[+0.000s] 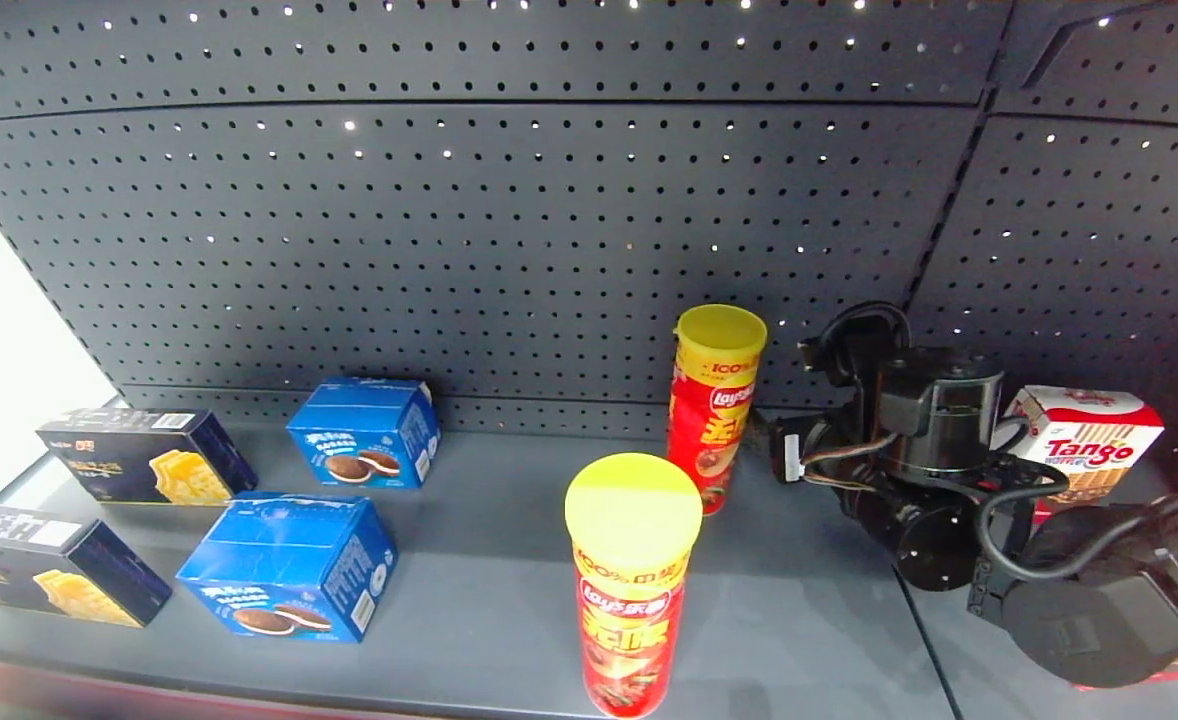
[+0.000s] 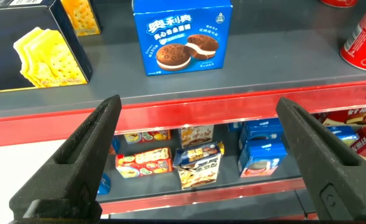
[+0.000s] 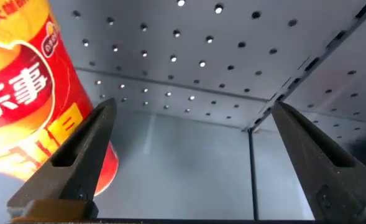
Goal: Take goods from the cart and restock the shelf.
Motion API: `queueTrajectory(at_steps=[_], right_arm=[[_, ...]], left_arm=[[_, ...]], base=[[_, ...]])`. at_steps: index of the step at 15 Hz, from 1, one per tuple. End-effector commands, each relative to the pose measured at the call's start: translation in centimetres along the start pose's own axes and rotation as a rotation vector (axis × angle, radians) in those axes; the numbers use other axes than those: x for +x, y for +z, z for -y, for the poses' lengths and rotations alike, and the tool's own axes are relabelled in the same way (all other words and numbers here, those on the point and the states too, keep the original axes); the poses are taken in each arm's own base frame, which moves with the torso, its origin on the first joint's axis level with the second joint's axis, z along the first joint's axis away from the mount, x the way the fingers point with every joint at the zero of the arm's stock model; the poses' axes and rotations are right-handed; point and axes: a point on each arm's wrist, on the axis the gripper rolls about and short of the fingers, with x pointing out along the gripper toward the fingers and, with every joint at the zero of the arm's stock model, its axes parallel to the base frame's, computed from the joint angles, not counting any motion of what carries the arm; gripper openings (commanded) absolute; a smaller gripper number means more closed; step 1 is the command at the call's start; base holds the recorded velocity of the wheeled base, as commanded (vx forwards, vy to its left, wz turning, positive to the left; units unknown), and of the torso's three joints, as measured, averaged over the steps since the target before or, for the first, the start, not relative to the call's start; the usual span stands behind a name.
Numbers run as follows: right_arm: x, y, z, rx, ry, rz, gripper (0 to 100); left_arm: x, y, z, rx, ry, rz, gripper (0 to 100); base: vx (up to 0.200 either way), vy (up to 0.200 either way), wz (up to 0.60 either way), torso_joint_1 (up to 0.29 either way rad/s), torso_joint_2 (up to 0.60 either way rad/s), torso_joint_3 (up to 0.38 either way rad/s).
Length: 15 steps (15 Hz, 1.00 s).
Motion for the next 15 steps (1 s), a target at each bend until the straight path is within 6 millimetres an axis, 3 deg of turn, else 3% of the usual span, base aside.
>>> queueTrajectory(at_steps=[1,15], right_arm=[[-0.9,0.2,-0.2,0.000,0.022,0.008,100],[-3.1,0.5,-1.4,0.003,0.081,0.022,100]], left_arm=[[0.0,0.0,0.0,0.000,-0.001,0.000,100],[0.0,0.0,0.0,0.000,-0.001,-0.002,100]], base=[[0.000,0.000,0.00,0.000,0.00,0.000],[0.000,0.000,0.00,0.000,0.00,0.000]])
